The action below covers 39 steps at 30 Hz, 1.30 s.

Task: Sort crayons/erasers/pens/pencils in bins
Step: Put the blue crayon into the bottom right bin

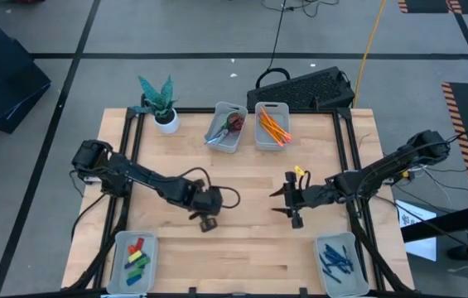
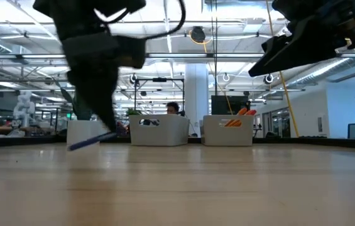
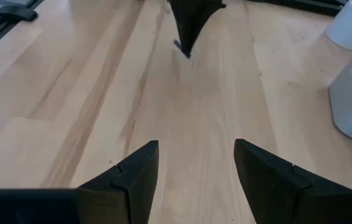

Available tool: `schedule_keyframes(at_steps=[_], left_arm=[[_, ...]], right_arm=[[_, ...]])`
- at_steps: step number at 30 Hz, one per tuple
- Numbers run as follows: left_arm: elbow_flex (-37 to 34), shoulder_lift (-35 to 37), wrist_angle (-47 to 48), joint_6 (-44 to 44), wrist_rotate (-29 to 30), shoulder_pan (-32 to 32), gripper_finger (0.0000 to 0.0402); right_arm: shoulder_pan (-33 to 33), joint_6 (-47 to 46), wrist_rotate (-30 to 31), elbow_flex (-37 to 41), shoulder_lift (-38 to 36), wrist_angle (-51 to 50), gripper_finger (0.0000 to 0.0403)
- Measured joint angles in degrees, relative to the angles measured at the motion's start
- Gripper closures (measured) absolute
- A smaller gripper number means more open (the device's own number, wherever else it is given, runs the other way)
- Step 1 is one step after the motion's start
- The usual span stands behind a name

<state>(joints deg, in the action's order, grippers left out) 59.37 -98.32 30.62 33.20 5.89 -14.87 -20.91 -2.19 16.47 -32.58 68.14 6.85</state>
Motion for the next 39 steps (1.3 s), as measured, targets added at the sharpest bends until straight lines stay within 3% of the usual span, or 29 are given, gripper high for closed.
schedule_keyframes(at_steps=[6,11,15,24,28,34,39], left_arm=[[0.0,-0.8,-12.2,-2.0,7.0,-0.4,0.04],[0.1,-3.9,-20.6,-5.2,7.4,-0.6,0.0396],[0.0,-5.9,-20.0,-6.4,11.0,-0.5,0.0387],[0.1,-11.1,-24.5,-10.2,13.7,-3.0,0.0258],[0.2,-14.8,-29.7,-10.5,16.9,-4.3,0.0234],[0.0,-19.4,-36.2,-8.1,23.0,-5.3,0.0266],[-3.7,-22.9,-51.2,-8.9,23.6,-5.2,0.0321]], right_arm=[[-0.3,-1.2,0.0,0.0,0.0,-0.2,0.0202],[-3.6,-4.2,0.2,0.0,0.8,0.3,0.0202],[-5.8,-6.4,1.5,0.0,3.6,2.9,0.0202],[-8.8,-8.9,4.6,0.0,11.7,13.3,0.0202],[-9.9,-9.6,4.9,0.0,13.3,15.6,0.0206],[-10.9,-11.6,5.0,0.0,14.5,16.5,0.0213],[-11.5,-12.2,6.1,0.0,14.6,16.8,0.0213]])
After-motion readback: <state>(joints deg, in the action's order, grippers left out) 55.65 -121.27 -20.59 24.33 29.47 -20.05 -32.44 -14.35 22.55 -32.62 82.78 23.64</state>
